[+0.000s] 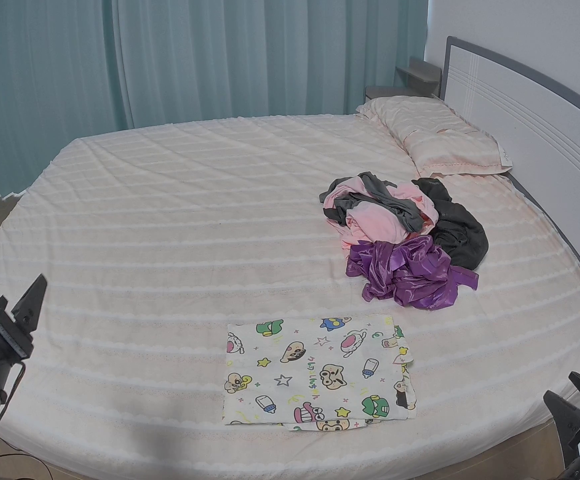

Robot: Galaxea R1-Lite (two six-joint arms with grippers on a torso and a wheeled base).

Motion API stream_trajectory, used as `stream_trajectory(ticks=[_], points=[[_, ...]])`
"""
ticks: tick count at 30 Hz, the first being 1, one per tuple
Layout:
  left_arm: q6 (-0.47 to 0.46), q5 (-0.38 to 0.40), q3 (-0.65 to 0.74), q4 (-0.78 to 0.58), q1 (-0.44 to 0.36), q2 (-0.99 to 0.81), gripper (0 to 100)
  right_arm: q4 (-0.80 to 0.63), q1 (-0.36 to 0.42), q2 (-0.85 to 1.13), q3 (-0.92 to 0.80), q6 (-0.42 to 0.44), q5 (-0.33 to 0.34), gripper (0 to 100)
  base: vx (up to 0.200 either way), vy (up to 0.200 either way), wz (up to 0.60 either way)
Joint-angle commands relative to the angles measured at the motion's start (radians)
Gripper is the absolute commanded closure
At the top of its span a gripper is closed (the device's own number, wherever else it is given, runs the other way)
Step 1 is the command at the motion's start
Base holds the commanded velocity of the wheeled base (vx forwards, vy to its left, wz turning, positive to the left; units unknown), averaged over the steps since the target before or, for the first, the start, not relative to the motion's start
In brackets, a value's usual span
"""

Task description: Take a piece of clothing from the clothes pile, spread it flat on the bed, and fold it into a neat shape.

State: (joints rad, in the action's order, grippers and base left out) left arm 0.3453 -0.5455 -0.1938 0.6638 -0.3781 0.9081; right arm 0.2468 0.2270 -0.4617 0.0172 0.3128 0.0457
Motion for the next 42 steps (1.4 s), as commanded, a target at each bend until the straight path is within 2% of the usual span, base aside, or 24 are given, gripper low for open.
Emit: stream_trajectory(ticks=[1, 4, 7, 10, 13, 14, 18, 21, 23, 24, 26, 28, 30, 32, 33, 35, 41, 42], points=[[-0.144, -0.125, 0.116, -0.161, 0.031, -0.360, 0, -0.196, -0.031, 0.362, -0.013, -0.090, -0.007, 0, 0.000, 0.000, 0.00], [-0.204, -0.123, 0.194, -0.167, 0.087, -0.437, 0, -0.198, -0.041, 0.362, -0.013, -0.092, -0.007, 0, 0.000, 0.000, 0.00], [-0.227, -0.122, 0.194, -0.201, 0.096, -0.525, 0, -0.198, -0.058, 0.360, -0.013, -0.095, -0.006, 0, 0.000, 0.000, 0.00], [-0.275, -0.123, 0.194, -0.286, 0.122, -0.597, 0, -0.202, -0.084, 0.360, -0.011, -0.095, -0.010, 0, 0.000, 0.000, 0.00], [-0.302, -0.120, 0.194, -0.365, 0.168, -0.680, 0, -0.208, -0.144, 0.362, -0.011, -0.095, -0.010, 0, 0.000, 0.000, 0.00], [-0.327, -0.119, 0.194, -0.417, 0.182, -0.744, 0, -0.210, -0.187, 0.382, -0.011, -0.095, 0.000, 0, 0.000, 0.000, 0.00], [-0.330, -0.119, 0.194, -0.483, 0.202, -0.792, 0, -0.210, -0.202, 0.419, -0.010, -0.104, 0.006, 0, 0.000, 0.000, 0.00], [-0.327, -0.119, 0.194, -0.526, 0.248, -0.815, 0, -0.215, -0.216, 0.443, -0.008, -0.130, 0.009, 0, 0.000, 0.000, 0.00], [-0.335, -0.117, 0.194, -0.529, 0.308, -0.818, 0, -0.218, -0.219, 0.462, -0.005, -0.176, 0.002, 0, 0.000, 0.000, 0.00], [-0.335, -0.117, 0.194, -0.529, 0.308, -0.818, 0, -0.218, -0.219, 0.462, -0.005, -0.176, 0.002, 0, 0.000, 0.000, 0.00], [-0.345, -0.099, 0.194, -0.549, 0.384, -0.834, 0, -0.218, -0.219, 0.462, -0.005, -0.239, -0.003, 0, 0.000, 0.000, 0.00], [-0.345, -0.088, 0.194, -0.572, 0.406, -0.848, 0, -0.218, -0.219, 0.462, -0.005, -0.270, -0.004, 0, 0.000, 0.000, 0.00], [-0.339, -0.077, 0.194, -0.587, 0.406, -0.853, 0, -0.216, -0.219, 0.462, -0.006, -0.345, -0.003, 0, 0.000, 0.000, 0.00], [-0.339, -0.077, 0.194, -0.587, 0.406, -0.853, 0, -0.216, -0.219, 0.462, -0.006, -0.345, -0.003, 0, 0.000, 0.000, 0.00], [-0.361, 0.007, 0.194, -0.584, 0.377, -0.908, 0, -0.221, -0.219, 0.462, -0.005, -0.386, 0.017, 0, 0.000, 0.000, 0.00], [-0.359, 0.084, 0.194, -0.586, 0.377, -0.908, 0, -0.228, -0.219, 0.460, -0.005, -0.383, 0.060, 0, 0.000, 0.000, 0.00], [-0.355, 0.259, 0.194, -0.592, 0.377, -0.908, 0, -0.207, -0.219, 0.462, -0.011, -0.320, 0.167, 0, 0.000, 0.000, 0.00], [-0.355, 0.259, 0.194, -0.592, 0.377, -0.908, 0, -0.207, -0.219, 0.462, -0.011, -0.320, 0.167, 0, 0.000, 0.000, 0.00]])
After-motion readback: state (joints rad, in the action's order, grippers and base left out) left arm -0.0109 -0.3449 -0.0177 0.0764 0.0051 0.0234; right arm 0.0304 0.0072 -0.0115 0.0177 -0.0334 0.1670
